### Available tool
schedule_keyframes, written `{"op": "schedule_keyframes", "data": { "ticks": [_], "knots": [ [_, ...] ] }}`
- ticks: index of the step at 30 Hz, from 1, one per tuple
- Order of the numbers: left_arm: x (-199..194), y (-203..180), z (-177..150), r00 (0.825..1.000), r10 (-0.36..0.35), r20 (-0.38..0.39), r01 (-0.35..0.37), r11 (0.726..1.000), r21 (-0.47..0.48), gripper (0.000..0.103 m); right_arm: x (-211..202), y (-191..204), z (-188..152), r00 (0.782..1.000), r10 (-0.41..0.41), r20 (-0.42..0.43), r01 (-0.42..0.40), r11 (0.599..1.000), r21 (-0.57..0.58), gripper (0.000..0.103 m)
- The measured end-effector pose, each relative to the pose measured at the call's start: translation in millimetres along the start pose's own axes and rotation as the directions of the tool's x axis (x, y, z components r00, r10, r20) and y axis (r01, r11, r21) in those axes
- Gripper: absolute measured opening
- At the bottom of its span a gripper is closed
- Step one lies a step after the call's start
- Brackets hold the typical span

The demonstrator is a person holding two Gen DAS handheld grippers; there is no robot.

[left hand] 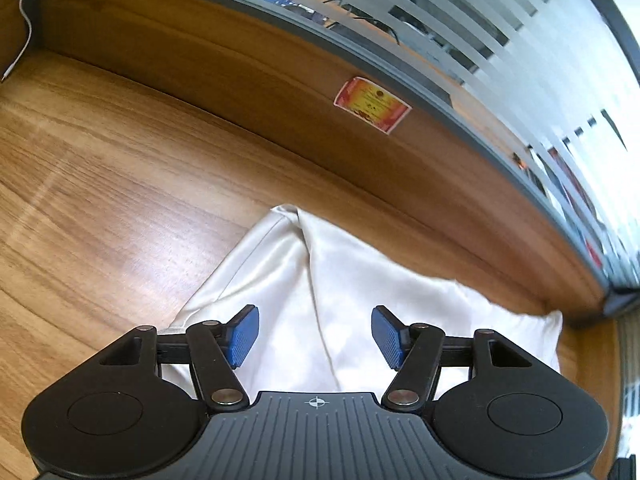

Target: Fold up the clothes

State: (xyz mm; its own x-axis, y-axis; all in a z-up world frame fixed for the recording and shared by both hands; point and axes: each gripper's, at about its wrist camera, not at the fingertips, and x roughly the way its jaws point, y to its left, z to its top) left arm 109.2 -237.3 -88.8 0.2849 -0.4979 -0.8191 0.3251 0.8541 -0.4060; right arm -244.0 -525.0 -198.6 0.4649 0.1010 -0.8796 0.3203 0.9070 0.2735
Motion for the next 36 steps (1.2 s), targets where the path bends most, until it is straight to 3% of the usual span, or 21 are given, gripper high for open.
{"op": "schedule_keyframes", "data": {
  "ticks": [4,5,6,7,11,12,13,14,16,21,24,30,36],
  "knots": [
    [3,3,-5,1.0,0.017,-0.006,-0.017,0.998,0.054,0.065,6,11,-7,1.0,0.008,-0.013,-0.007,0.999,0.037,0.022],
    [1,3,-3,1.0,0.019,-0.008,-0.019,0.998,0.068,0.065,7,12,-8,1.0,0.01,-0.016,-0.01,0.998,0.054,0.019],
    [2,2,0,1.0,0.024,-0.008,-0.023,0.997,0.08,0.065,10,12,-8,1.0,0.011,-0.016,-0.01,0.998,0.067,0.006],
    [5,2,2,1.0,0.029,-0.008,-0.028,0.996,0.087,0.065,11,12,-7,1.0,0.004,-0.012,-0.003,0.997,0.075,0.001],
    [15,1,12,0.999,0.043,0.0,-0.043,0.994,0.102,0.063,-6,11,-8,0.997,-0.065,0.03,0.061,0.992,0.112,0.0],
    [18,1,15,0.999,0.046,0.003,-0.046,0.994,0.103,0.056,-15,8,-8,0.995,-0.091,0.043,0.085,0.988,0.125,0.0],
    [21,0,18,0.999,0.038,0.008,-0.039,0.994,0.105,0.039,-23,5,-7,0.992,-0.118,0.055,0.109,0.984,0.14,0.0],
    [25,-1,21,0.999,0.03,0.013,-0.031,0.994,0.107,0.033,-32,2,-7,0.987,-0.146,0.067,0.134,0.979,0.154,0.0],
    [32,-1,27,1.0,0.005,0.014,-0.007,0.995,0.096,0.031,-51,-8,-4,0.974,-0.207,0.091,0.187,0.964,0.188,0.0],
    [53,1,44,0.997,-0.067,0.031,0.068,0.997,-0.036,0.031,-105,-37,3,0.927,-0.345,0.149,0.291,0.91,0.296,0.0],
    [66,-7,51,0.996,-0.077,0.038,0.078,0.996,-0.032,0.027,-133,-51,6,0.9,-0.4,0.176,0.319,0.877,0.36,0.0],
    [92,-24,52,1.0,-0.022,-0.014,0.023,0.999,0.037,0.024,-178,-59,18,0.834,-0.497,0.239,0.367,0.824,0.432,0.0],
    [100,-20,45,0.999,0.021,-0.039,-0.019,0.999,0.042,0.022,-173,-81,3,0.818,-0.563,0.123,0.419,0.727,0.544,0.0]
  ]
}}
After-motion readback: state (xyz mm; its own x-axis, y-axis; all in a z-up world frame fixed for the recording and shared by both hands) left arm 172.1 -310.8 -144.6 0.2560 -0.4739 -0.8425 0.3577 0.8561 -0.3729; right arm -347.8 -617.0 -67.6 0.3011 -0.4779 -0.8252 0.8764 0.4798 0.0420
